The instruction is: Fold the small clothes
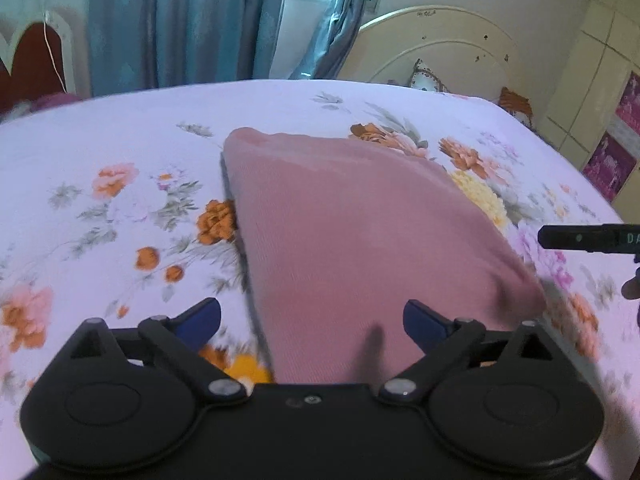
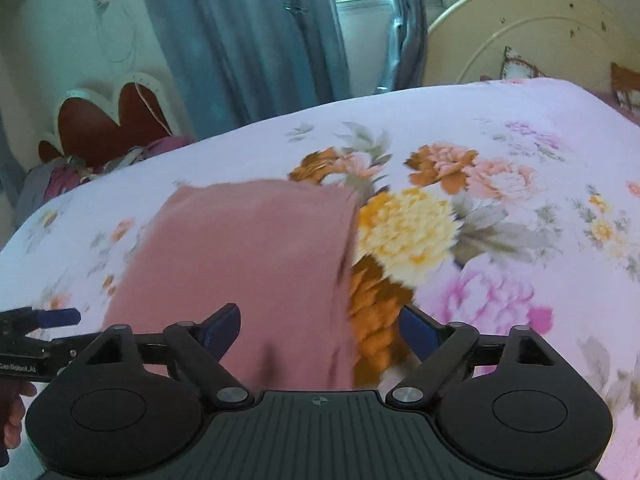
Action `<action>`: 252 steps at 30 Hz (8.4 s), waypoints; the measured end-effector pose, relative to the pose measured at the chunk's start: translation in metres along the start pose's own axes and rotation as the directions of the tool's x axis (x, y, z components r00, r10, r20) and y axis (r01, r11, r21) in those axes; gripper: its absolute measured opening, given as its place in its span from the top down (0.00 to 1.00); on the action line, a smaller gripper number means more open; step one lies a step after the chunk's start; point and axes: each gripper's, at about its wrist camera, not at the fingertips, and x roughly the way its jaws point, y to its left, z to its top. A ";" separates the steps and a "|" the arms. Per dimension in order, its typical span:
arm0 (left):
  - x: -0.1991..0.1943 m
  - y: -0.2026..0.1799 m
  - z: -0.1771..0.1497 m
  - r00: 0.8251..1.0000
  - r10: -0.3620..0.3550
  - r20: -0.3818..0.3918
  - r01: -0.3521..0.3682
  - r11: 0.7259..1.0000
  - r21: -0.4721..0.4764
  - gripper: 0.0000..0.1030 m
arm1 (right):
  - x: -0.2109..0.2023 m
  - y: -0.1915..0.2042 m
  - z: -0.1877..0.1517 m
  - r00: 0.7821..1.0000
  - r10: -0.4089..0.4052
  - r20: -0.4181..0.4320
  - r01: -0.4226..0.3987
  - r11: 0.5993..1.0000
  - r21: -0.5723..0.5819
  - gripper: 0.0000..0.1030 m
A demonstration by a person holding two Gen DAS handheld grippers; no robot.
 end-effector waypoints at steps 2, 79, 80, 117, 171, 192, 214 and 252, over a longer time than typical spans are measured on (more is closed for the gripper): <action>0.010 0.007 0.008 1.000 -0.029 -0.010 0.028 0.998 -0.057 0.10 | 0.012 -0.013 0.017 0.999 0.044 -0.021 -0.044 0.999 0.032 0.30; -0.085 0.296 -0.006 0.996 0.082 0.023 -0.080 0.996 -0.049 0.33 | 0.204 0.280 0.004 0.962 0.162 -0.219 -0.177 0.983 -0.053 0.68; -0.093 0.301 -0.003 0.995 0.077 0.059 -0.074 0.996 -0.059 0.49 | 0.199 0.280 0.007 0.967 0.138 -0.214 -0.156 0.985 -0.069 0.63; -0.095 0.253 -0.056 0.998 0.018 0.067 -0.018 1.000 0.006 0.71 | 0.152 0.321 -0.046 0.988 0.027 -0.151 -0.079 0.935 -0.345 0.92; -0.341 0.027 -0.184 0.891 0.285 0.352 -0.285 0.957 -0.054 0.00 | -0.189 0.312 -0.165 0.990 0.041 0.138 -0.005 0.969 -0.248 0.00; -0.387 -0.001 -0.212 0.877 0.269 0.399 -0.271 0.961 -0.052 0.00 | -0.258 0.316 -0.194 0.979 0.061 0.194 -0.014 0.971 -0.238 0.00; -0.391 0.001 -0.210 0.875 0.259 0.408 -0.269 0.962 -0.033 0.00 | -0.260 0.313 -0.190 0.978 0.066 0.198 -0.017 0.970 -0.241 0.00; -0.389 0.006 -0.201 0.879 0.248 0.408 -0.265 0.964 -0.014 0.00 | -0.256 0.309 -0.188 0.979 0.068 0.193 -0.021 0.972 -0.232 0.00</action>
